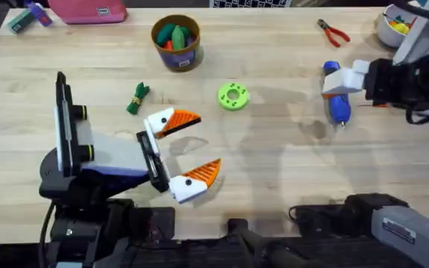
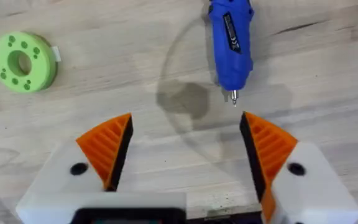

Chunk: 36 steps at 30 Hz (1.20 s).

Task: Pick up the gripper from the table and insert it into the empty holder that is missing its gripper. Then pick up a screw, insert it into the mounting hole, and use the screwdriver to tighten it. Finally, clean up the table by picking up the vegetable and placing it into the bucket.

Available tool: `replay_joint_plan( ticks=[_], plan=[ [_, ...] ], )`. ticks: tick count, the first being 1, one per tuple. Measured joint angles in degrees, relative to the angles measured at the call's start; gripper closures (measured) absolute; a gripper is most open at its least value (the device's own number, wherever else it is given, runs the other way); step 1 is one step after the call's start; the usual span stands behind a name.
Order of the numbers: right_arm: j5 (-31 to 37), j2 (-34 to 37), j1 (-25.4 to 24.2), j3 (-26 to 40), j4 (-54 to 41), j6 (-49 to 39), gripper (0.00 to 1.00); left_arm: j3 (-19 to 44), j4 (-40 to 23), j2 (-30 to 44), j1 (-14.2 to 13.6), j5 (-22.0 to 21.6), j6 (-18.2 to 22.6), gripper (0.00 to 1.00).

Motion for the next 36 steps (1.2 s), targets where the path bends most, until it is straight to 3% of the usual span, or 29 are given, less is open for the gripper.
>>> replay_joint_plan(
  ticks=[17,18,22,24,26,36],
  plan=[
    [0.0,0.93,0.0,0.0,0.41,0.53,0.008,0.0,0.0,0.0,0.0,0.0,0.0,0.013],
    [0.0,0.93,0.0,0.0,0.39,0.55,0.009,0.0,0.0,0.0,0.0,0.02,-0.11,0.043],
    [0.0,0.93,0.0,0.0,0.41,0.55,0.007,0.0,0.0,0.0,0.0,0.04,0.0,0.682],
    [0.0,0.93,0.0,0.0,0.4,0.55,0.008,0.0,0.02,0.0,0.0,0.01,0.26,0.954],
    [0.0,0.93,0.0,0.0,0.41,0.55,0.008,0.0,0.0,0.0,0.0,0.02,0.23,0.991],
    [0.0,0.93,0.0,0.0,0.41,0.57,0.007,0.0,0.01,0.0,0.0,0.02,0.24,0.993]
  ],
)
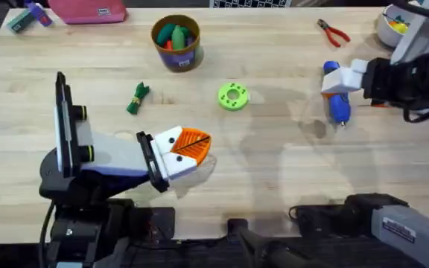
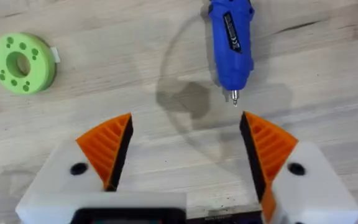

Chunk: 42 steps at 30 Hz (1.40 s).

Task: Pick up the gripper from the table and insert it into the empty holder that is missing its gripper. Then pick up a screw, insert it into the mounting hole, and use the screwdriver to tighten it. Finally, clean up the table by picking up the vegetable and placing it into the bucket.

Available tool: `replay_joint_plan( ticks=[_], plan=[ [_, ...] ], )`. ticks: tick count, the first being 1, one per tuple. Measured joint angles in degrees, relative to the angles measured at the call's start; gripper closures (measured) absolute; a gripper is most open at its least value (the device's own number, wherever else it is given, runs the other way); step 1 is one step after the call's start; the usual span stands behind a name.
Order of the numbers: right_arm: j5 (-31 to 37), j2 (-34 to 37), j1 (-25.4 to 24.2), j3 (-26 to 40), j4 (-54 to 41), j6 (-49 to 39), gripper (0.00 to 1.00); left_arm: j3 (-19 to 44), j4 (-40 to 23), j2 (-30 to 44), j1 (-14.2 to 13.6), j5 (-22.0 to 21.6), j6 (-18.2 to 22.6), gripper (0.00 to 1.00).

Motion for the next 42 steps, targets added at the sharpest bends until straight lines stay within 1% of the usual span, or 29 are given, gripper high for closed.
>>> replay_joint_plan(
  ticks=[11,12,15,18,22,25,28,32,37,42],
  plan=[
    [0.0,0.02,0.0,0.0,1.04,0.04,0.007,0.0,-0.01,0.0,0.0,0.0,0.0,0.993],
    [0.67,1.68,0.0,0.28,-0.46,0.15,0.008,0.0,-0.01,-0.02,0.0,0.0,0.0,0.993],
    [2.9,6.63,0.0,2.44,-0.75,-0.13,0.007,0.0,-0.01,0.0,0.0,0.0,-0.01,0.993],
    [5.43,12.14,-0.09,5.56,1.91,-1.15,0.007,0.0,0.0,0.0,0.0,0.0,0.0,0.993],
    [6.94,17.5,-0.69,8.31,5.9,-2.93,0.007,0.0,-0.01,-0.02,0.0,0.0,-0.01,0.993],
    [5.72,21.76,-2.63,10.54,6.27,-4.59,0.008,0.0,-0.01,0.0,0.0,0.0,-0.01,0.993],
    [3.47,26.82,-6.09,13.96,6.22,-7.16,0.008,0.0,-0.01,0.0,0.0,0.0,0.0,0.994],
    [2.47,33.64,-9.68,18.77,6.22,-11.84,0.007,0.0,-0.01,0.0,0.0,0.0,-0.02,0.994],
    [1.82,38.95,-10.43,19.76,7.55,-17.16,0.007,0.0,-0.01,0.0,0.0,0.0,0.0,0.994],
    [1.07,42.66,-10.38,19.76,8.4,-20.1,0.008,0.0,-0.01,0.0,0.0,0.0,0.0,0.994]
  ],
)
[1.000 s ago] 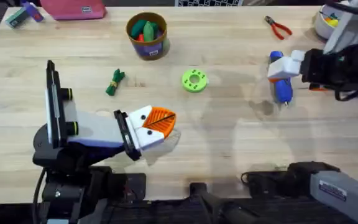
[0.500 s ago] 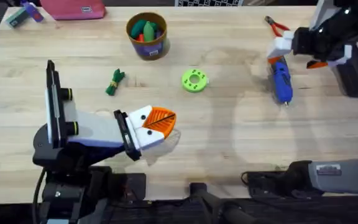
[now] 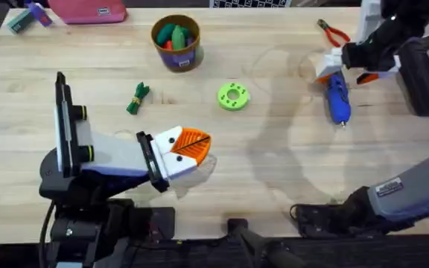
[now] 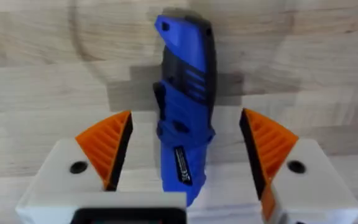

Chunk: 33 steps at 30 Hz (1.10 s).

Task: Pick up the gripper from the table and insert it into the empty holder that is missing its gripper. Then pick up a screw, insert it into the mounting hole, and use the screwdriver to tighten it. Finally, clean up the table by picking up the vegetable and placing it into the bucket.

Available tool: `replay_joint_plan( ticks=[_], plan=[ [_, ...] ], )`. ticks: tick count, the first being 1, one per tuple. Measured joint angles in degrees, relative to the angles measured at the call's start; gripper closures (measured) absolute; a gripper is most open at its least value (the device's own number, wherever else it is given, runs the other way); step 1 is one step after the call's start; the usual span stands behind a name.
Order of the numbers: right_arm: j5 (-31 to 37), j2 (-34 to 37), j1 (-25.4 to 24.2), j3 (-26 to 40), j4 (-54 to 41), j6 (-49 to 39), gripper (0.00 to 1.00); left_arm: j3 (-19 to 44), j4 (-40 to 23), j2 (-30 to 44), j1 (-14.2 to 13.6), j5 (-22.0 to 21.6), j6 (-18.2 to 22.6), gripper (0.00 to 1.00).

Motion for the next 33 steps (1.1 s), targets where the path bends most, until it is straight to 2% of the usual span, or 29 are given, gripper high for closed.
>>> replay_joint_plan(
  ticks=[6,11,15,17,19,21,24,25,33],
  plan=[
    [-0.5,3.41,0.0,0.02,1.18,-0.34,0.013,0.0,0.01,-0.01,0.0,0.0,0.0,0.994],
    [-0.67,6.56,-0.02,0.28,1.24,0.34,0.08,0.0,0.0,0.0,0.0,0.0,0.0,0.994],
    [-0.7,7.03,0.0,0.94,1.31,1.0,0.092,0.0,0.0,0.0,0.0,0.0,0.0,0.994],
    [-0.82,7.09,0.0,1.0,1.32,1.23,0.132,0.0,0.02,-0.02,0.0,0.0,0.0,0.994],
    [-0.83,7.1,-0.02,1.05,1.48,1.38,0.233,0.0,0.01,-0.01,0.0,0.0,0.0,0.994],
    [-0.63,7.11,-0.02,1.07,1.72,1.43,0.466,0.0,0.0,0.0,0.0,0.0,0.0,0.994],
    [-0.41,7.41,-0.06,1.09,2.35,1.22,0.895,0.0,0.0,0.0,0.0,0.0,0.0,0.994],
    [-0.48,7.62,-0.11,1.17,2.42,1.35,0.962,0.0,0.0,0.0,0.0,0.0,0.0,0.994],
    [-0.45,7.71,-0.07,1.36,2.33,1.3,0.975,0.0,0.0,0.0,0.0,0.0,0.0,0.994]
  ],
)
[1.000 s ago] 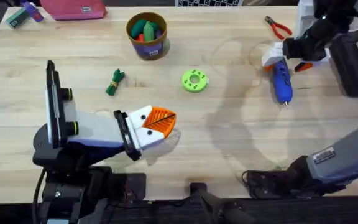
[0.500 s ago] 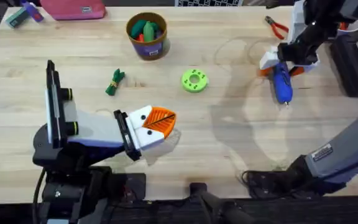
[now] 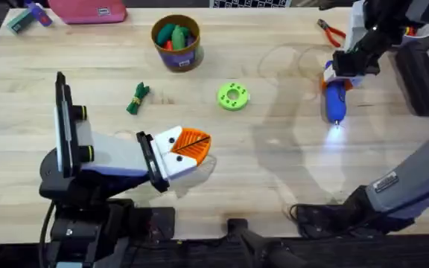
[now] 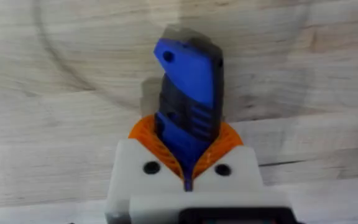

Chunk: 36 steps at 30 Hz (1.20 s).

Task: Pick up the gripper from the table and insert it into the empty holder that is missing its gripper. Then pick up a screw, insert it into the mounting hole, and use the screwdriver to tighten it. Finally, clean up the table by picking up the vegetable and placing it into the bucket.

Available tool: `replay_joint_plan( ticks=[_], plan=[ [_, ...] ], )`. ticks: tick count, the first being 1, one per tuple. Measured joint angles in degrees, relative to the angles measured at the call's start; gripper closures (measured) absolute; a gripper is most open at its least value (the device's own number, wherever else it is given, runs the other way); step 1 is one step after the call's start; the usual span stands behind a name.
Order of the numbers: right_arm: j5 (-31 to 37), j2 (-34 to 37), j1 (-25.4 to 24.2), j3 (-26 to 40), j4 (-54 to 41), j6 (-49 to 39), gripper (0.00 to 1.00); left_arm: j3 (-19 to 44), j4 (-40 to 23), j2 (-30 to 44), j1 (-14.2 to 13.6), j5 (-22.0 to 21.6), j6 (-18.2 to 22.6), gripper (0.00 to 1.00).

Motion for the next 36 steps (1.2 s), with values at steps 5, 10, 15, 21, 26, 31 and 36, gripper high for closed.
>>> replay_joint_plan(
  ticks=[5,10,15,21,26,31,36],
  plan=[
    [-1.45,-0.99,-0.02,-0.09,0.0,0.02,0.976,0.0,0.0,0.0,0.0,0.0,0.0,0.994],
    [-4.96,-7.69,0.09,-0.11,-0.02,0.09,0.976,0.0,0.0,-0.01,0.0,0.0,-0.01,0.994],
    [-6.44,-19.35,1.11,0.79,0.05,1.78,0.976,0.0,0.0,0.0,0.0,0.0,0.0,0.994],
    [-8.94,-32.63,4.8,1.77,5.43,5.12,0.976,0.0,0.0,-0.01,0.0,0.0,-0.01,0.994],
    [-14.27,-41.75,8.78,2.1,11.97,7.65,0.976,0.0,0.0,0.0,0.0,0.0,0.0,0.994],
    [-20.31,-47.44,13.23,2.21,14.66,9.89,0.976,0.0,0.0,-0.01,0.0,0.0,0.0,0.994],
    [-23.3,-49.83,20.67,2.21,16.37,11.06,0.976,0.0,0.0,-0.02,0.0,0.0,0.0,0.994]
  ],
)
